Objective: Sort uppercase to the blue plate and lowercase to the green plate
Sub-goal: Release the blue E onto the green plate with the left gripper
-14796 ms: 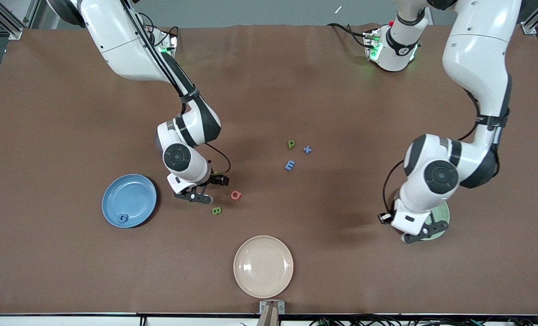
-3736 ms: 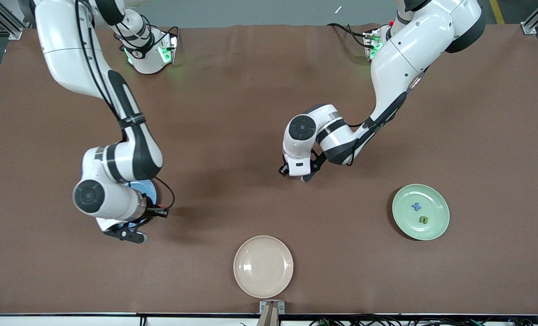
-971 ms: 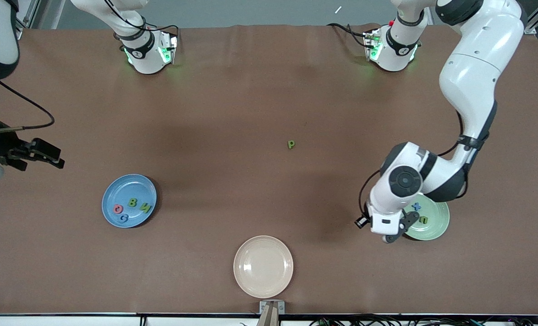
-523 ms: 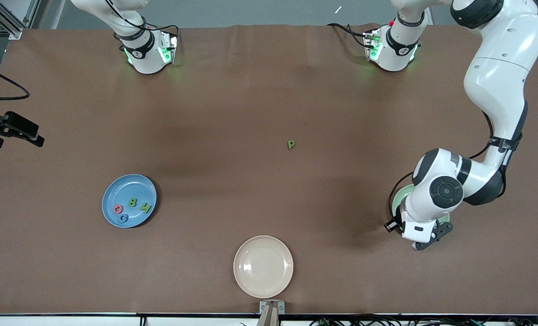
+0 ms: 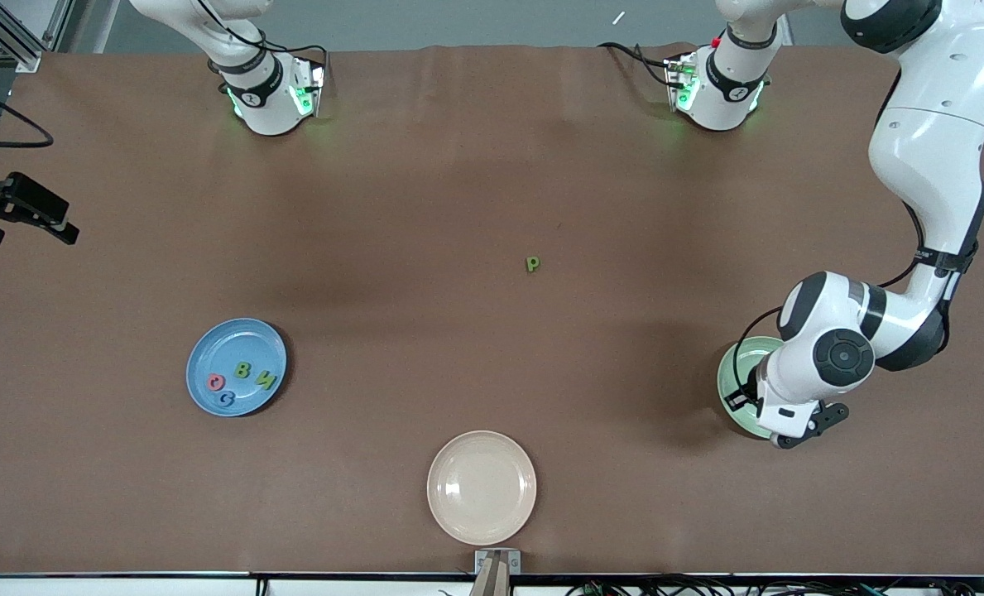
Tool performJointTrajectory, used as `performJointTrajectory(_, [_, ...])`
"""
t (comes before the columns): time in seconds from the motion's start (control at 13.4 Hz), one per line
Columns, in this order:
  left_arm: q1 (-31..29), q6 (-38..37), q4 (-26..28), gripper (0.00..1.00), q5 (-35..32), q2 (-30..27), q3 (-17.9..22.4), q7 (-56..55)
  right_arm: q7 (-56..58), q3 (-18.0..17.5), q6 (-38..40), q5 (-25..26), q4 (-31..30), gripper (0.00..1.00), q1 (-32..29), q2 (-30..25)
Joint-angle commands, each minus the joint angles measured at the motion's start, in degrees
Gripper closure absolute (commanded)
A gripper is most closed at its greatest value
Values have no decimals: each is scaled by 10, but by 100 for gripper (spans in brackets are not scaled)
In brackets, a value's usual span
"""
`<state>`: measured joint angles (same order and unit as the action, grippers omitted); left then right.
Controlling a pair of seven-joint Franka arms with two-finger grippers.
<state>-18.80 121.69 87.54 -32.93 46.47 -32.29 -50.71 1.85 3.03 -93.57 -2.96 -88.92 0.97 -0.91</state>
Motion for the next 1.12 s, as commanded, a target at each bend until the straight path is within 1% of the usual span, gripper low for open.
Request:
performJointTrajectory(0.0, [-13, -5, 32, 75, -9, -27, -6, 5, -10, -22, -13, 8, -36, 0, -20, -29])
performJointTrajectory(0.07, [-13, -5, 32, 58, -9, -27, -6, 5, -9, -21, -11, 8, -29, 0, -19, -27])
performJointTrajectory(0.15, [-14, -5, 32, 22, -9, -27, -6, 4, -9, -20, -7, 8, -24, 0, -17, -27])
performJointTrajectory(0.22, [-15, -5, 32, 2, -9, -27, -6, 4, -11, -20, -4, 9, -23, 0, -15, -27])
performJointTrajectory(0.37, [-19, -5, 32, 1, -9, -30, -7, 3, -33, -21, 26, 9, -22, 0, -15, -26])
performJointTrajectory(0.52, [-18, -5, 32, 1, -8, -36, -9, 0, -33, -22, 31, 18, -22, 0, -15, -25])
performJointTrajectory(0.6, [-18, -6, 32, 1, -7, -38, -22, -5, -33, -23, 31, 29, -22, 0, -16, -25])
performJointTrajectory(0.75, [-16, -34, 29, 1, 1, -38, -56, -25, -33, -35, 32, 36, -20, 0, -20, -25])
performJointTrajectory(0.9, [-9, -38, 34, 1, 1, -37, -92, -82, -36, -36, 42, 36, 1, 0, -21, -23])
performJointTrajectory(1.05, [9, -37, 53, 2, 1, -37, -118, -117, -37, -36, 72, 35, 26, 0, -21, -17])
